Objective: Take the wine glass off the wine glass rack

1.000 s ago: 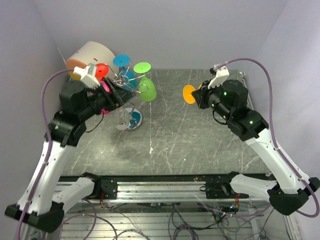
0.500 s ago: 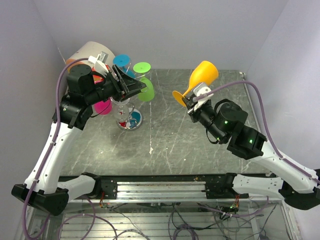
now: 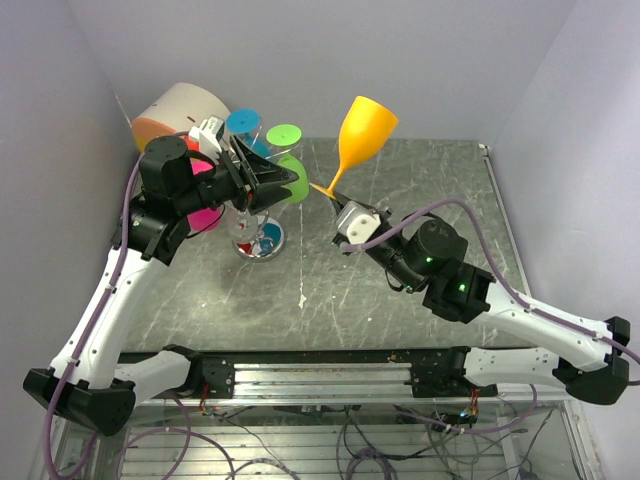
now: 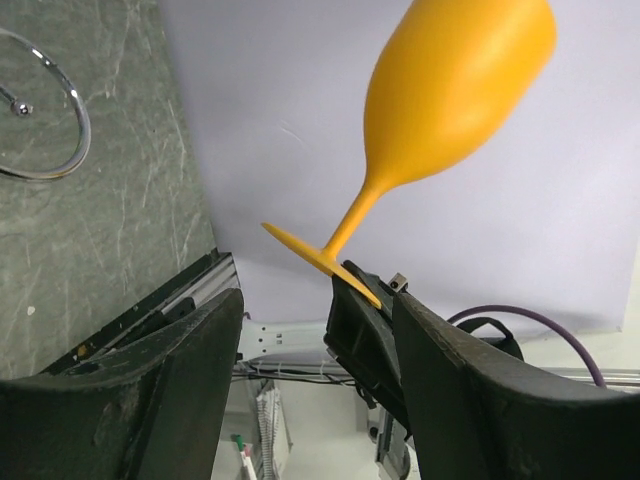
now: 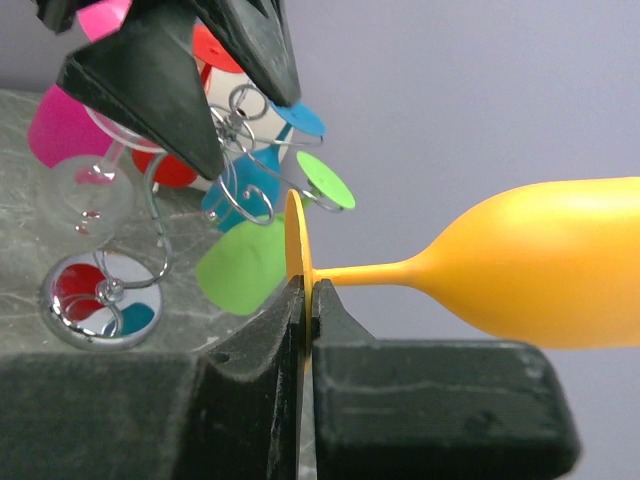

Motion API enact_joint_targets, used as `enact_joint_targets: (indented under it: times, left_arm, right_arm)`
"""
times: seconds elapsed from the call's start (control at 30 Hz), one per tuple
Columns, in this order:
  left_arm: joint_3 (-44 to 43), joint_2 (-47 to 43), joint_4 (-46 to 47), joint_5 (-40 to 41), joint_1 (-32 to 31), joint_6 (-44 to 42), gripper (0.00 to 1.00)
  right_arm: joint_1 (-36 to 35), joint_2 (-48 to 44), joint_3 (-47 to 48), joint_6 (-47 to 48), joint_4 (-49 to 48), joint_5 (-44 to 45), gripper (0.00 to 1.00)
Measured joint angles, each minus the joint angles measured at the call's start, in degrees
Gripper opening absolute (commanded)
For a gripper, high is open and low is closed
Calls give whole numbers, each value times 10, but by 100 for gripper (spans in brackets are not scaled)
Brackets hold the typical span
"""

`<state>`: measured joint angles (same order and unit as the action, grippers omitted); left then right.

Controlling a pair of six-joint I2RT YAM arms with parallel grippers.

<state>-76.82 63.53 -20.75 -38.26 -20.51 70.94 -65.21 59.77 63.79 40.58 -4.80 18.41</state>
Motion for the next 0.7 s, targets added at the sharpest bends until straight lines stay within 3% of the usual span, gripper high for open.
enact_joint_targets:
  times: [0.4,0.7]
  left_arm:
    - [33,-10,25,-15,-3,42,70]
    - [77,-34,59,-23,-4,77,20]
  right_arm:
    - [-81,64,-10,113,-107,35,0]
    - [-110,91,-25,181,-168,73,0]
